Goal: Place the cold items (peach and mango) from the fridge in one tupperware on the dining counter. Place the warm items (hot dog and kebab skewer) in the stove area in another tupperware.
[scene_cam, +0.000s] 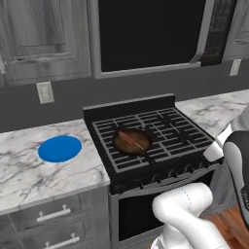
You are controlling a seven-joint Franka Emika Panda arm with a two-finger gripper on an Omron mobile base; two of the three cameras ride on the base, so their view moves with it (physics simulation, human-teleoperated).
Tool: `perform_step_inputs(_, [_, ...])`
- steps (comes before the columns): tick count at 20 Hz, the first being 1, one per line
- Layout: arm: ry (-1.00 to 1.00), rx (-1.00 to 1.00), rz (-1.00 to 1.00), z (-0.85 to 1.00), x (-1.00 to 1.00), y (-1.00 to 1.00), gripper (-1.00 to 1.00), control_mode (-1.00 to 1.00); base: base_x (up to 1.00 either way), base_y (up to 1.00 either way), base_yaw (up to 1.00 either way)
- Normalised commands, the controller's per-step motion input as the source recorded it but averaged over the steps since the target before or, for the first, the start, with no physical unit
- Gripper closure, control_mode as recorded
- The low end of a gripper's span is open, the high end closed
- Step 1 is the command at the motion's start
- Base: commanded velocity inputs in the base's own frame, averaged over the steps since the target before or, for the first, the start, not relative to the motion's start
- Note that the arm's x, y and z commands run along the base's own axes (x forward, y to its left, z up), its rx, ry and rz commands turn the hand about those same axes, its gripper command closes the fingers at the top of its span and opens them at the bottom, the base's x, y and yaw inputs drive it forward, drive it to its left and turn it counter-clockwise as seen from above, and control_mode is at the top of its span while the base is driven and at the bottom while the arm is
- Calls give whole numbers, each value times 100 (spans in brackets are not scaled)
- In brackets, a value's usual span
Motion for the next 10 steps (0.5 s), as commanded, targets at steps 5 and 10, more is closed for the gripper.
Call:
perform_step_inputs(5, [0,0,0,0,0,0,-100,100,47,3,-18])
perform_step_inputs(10, [0,0,0,0,0,0,-100,100,42,2,-20])
